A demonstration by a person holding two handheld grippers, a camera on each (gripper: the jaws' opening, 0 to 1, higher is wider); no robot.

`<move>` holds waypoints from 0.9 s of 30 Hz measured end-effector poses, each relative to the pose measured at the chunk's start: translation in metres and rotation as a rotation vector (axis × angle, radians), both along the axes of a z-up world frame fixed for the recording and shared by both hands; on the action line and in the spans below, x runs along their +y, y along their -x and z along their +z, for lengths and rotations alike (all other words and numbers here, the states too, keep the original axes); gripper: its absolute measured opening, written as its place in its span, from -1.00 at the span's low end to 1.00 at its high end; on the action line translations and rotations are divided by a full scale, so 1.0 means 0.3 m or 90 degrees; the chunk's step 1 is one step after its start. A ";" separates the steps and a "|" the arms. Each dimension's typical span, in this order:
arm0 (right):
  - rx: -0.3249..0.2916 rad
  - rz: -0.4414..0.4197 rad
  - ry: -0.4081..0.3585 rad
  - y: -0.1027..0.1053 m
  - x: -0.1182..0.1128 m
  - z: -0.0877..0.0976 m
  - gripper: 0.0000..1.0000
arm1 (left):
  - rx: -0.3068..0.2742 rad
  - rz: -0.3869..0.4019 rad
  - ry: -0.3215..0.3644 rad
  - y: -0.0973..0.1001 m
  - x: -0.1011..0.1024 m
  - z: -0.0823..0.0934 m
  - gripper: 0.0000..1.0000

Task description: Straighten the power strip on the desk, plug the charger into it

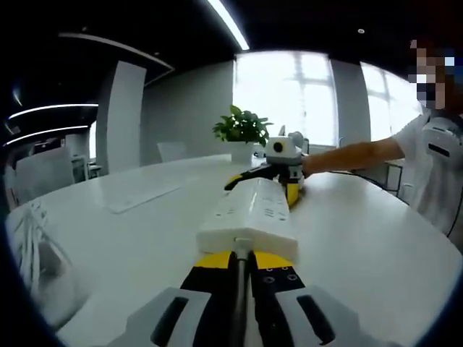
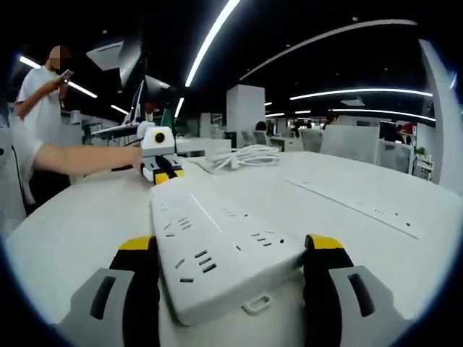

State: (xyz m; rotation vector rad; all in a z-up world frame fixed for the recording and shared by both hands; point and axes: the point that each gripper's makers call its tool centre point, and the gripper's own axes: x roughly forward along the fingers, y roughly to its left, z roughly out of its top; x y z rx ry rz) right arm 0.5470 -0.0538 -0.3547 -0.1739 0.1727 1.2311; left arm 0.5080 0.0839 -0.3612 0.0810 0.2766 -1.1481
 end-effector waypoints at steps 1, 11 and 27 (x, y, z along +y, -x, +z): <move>0.000 0.000 0.000 0.000 0.000 0.000 0.62 | 0.000 -0.001 0.000 -0.006 0.005 0.000 -0.78; 0.000 -0.004 0.000 0.005 -0.002 -0.001 0.62 | -0.003 0.001 -0.001 -0.010 0.010 -0.002 -0.78; 0.001 -0.006 0.000 -0.005 -0.006 0.001 0.63 | -0.005 0.010 -0.002 -0.006 0.010 -0.003 -0.78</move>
